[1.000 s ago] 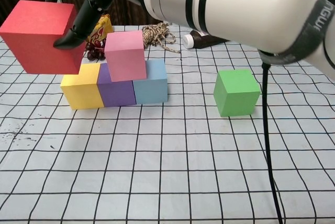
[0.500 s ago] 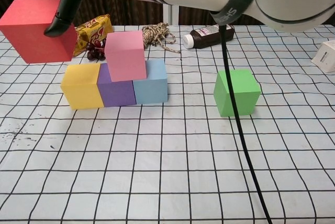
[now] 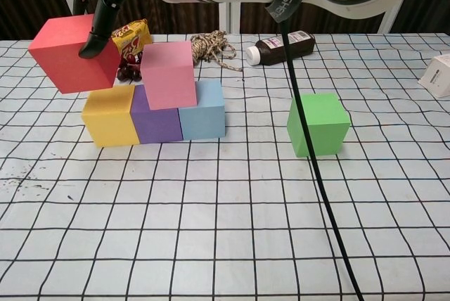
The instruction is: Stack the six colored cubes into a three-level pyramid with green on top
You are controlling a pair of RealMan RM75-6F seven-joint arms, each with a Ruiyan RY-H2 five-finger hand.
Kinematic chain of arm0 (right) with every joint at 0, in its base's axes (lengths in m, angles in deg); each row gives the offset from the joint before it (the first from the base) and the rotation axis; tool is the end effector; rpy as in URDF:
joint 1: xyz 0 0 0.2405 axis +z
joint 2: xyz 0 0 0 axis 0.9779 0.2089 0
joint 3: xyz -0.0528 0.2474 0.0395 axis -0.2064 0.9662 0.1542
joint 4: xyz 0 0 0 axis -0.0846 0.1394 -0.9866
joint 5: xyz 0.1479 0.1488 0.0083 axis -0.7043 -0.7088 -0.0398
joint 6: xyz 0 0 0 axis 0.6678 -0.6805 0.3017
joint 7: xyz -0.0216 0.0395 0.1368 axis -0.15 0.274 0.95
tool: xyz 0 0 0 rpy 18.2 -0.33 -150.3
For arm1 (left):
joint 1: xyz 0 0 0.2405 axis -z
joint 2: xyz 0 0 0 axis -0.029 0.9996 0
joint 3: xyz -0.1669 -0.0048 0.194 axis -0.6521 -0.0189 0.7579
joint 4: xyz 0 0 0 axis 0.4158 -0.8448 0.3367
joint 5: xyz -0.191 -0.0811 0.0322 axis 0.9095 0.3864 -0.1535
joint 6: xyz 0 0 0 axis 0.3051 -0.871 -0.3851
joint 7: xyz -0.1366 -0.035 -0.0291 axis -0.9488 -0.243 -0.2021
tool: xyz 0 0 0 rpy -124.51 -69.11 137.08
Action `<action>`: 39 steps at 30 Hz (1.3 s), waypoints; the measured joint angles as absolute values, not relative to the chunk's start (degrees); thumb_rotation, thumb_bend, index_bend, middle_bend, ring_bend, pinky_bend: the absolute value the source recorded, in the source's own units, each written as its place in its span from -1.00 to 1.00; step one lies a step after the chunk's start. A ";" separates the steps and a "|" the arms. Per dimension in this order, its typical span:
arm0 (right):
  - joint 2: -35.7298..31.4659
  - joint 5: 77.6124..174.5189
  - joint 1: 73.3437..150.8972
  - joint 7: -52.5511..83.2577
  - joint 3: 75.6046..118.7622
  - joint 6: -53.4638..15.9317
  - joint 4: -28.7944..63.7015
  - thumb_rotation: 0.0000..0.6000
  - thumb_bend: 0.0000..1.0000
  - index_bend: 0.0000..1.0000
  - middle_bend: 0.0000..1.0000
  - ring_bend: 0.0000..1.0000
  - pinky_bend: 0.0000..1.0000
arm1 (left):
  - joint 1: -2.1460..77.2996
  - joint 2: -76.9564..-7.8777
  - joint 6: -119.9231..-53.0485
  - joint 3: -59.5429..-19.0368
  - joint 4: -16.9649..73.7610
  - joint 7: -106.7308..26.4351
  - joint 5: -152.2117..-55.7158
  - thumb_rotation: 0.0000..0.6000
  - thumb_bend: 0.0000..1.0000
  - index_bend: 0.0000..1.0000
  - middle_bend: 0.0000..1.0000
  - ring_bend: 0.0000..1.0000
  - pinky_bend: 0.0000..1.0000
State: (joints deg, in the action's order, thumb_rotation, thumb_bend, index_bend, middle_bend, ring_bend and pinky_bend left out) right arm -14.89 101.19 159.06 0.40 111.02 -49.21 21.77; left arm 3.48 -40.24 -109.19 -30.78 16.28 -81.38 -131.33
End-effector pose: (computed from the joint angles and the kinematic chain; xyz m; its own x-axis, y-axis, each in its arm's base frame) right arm 0.1152 -0.3747 -0.0624 0.2918 -0.5191 0.8033 -0.8035 -0.5887 -0.0886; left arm -0.3867 0.1552 0.1122 -0.0392 0.0288 0.9988 0.9990 0.0240 0.0385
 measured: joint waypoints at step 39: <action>-17.23 99.54 162.62 3.57 106.20 -49.29 15.91 1.00 -0.65 -1.00 -0.13 -0.95 -1.00 | 3.22 -40.73 -109.06 -30.73 14.92 -82.04 -131.11 1.00 -1.00 -0.92 -0.63 -1.00 -0.91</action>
